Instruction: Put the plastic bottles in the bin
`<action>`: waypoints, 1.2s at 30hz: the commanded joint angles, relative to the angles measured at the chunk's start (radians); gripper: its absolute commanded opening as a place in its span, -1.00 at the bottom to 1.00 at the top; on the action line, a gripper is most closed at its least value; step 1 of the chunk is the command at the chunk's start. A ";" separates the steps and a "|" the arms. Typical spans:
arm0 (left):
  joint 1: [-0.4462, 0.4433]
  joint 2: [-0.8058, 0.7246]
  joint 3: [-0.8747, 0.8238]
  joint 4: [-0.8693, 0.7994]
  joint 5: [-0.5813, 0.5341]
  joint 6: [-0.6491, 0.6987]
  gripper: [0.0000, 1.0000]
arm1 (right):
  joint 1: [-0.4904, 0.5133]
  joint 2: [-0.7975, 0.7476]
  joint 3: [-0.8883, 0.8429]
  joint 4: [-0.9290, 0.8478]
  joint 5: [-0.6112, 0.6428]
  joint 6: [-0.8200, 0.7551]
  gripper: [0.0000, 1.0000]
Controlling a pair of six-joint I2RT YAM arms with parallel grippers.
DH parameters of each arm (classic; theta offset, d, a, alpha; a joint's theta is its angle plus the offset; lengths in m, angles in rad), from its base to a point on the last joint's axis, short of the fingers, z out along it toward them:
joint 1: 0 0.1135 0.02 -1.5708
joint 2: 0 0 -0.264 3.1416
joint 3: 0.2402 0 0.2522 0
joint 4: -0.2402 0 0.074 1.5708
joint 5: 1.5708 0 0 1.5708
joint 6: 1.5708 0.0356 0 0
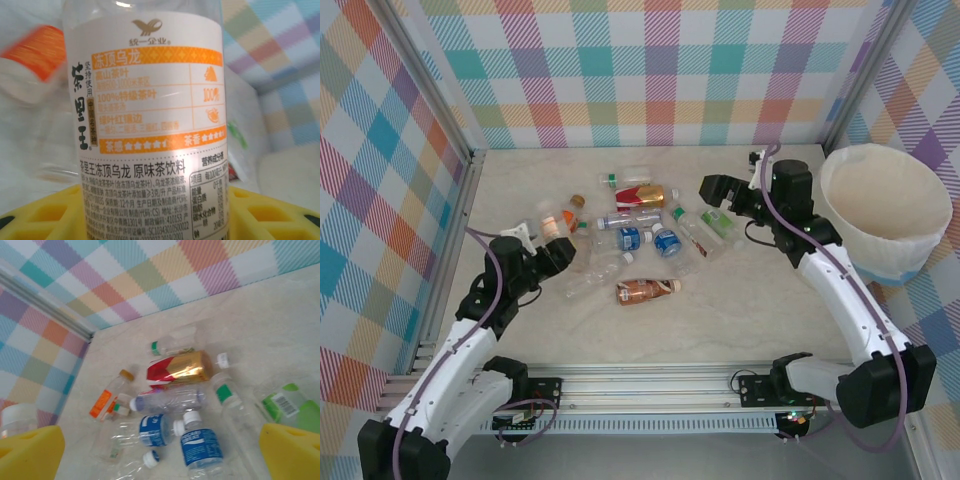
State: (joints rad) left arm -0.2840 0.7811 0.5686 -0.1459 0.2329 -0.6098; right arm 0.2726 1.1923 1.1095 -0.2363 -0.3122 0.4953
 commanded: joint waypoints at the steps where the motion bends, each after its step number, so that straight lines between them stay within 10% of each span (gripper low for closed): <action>1: -0.096 0.027 -0.007 0.179 0.201 0.058 -0.30 | 0.018 0.053 0.002 0.084 -0.255 0.022 0.99; 11: -0.294 0.219 0.080 0.419 0.321 0.222 -0.31 | 0.151 0.104 0.006 0.204 -0.401 0.020 0.99; 27: -0.336 0.330 0.177 0.409 0.383 0.351 -0.29 | 0.238 0.239 0.102 0.186 -0.468 0.114 0.97; 36: -0.340 0.386 0.208 0.404 0.376 0.336 -0.23 | 0.255 0.243 0.115 0.172 -0.474 0.093 0.30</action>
State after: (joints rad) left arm -0.6083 1.1599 0.7433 0.2386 0.5941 -0.2905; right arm 0.5217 1.4448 1.1881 -0.0692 -0.7666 0.5968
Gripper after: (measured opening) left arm 0.556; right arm 0.693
